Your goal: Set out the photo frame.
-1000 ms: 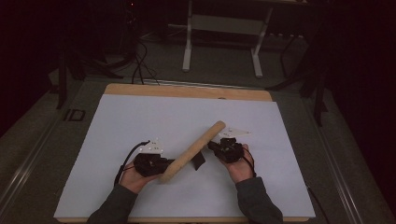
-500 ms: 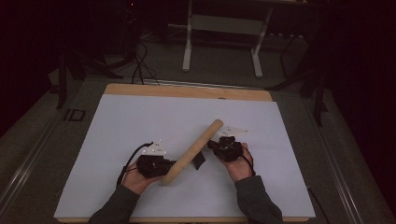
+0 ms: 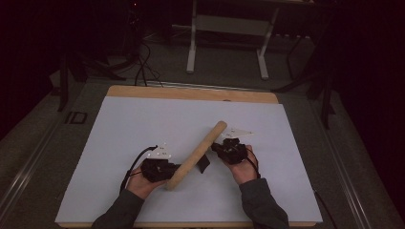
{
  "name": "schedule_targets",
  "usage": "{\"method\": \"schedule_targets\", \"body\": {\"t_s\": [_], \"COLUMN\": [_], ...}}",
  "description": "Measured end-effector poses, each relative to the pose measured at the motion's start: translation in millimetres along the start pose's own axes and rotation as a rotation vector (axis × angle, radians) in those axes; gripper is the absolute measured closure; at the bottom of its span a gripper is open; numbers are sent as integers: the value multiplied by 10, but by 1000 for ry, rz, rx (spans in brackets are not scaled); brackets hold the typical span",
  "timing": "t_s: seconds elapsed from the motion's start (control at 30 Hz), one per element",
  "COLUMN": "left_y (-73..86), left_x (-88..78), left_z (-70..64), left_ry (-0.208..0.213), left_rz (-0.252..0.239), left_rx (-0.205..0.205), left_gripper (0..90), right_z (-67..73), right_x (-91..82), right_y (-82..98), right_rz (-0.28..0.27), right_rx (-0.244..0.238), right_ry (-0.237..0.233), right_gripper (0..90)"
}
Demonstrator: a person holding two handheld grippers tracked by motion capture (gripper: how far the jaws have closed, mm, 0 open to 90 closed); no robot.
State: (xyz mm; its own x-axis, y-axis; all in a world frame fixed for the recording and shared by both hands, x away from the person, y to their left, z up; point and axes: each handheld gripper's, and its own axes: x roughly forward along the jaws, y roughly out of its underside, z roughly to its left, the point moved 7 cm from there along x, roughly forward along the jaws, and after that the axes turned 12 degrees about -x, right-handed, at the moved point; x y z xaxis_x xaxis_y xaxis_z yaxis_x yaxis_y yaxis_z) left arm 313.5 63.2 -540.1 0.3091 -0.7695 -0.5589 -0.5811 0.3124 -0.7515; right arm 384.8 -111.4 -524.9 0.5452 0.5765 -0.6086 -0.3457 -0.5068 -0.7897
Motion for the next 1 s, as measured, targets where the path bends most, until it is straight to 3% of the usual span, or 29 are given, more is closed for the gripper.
{"method": "schedule_targets", "body": {"t_s": [0.6,1.0], "left_y": [26,27], "left_x": [94,158], "left_z": [-22,-94], "left_ry": [-24,2], "left_rz": [14,13], "left_rx": [0,9], "left_gripper": [900,900], "right_z": [-11,-11], "right_x": [57,100], "right_y": [-51,-86], "right_rz": [11,13], "right_rx": [1,8], "right_ry": [-1,-13], "right_gripper": [899,899]}}
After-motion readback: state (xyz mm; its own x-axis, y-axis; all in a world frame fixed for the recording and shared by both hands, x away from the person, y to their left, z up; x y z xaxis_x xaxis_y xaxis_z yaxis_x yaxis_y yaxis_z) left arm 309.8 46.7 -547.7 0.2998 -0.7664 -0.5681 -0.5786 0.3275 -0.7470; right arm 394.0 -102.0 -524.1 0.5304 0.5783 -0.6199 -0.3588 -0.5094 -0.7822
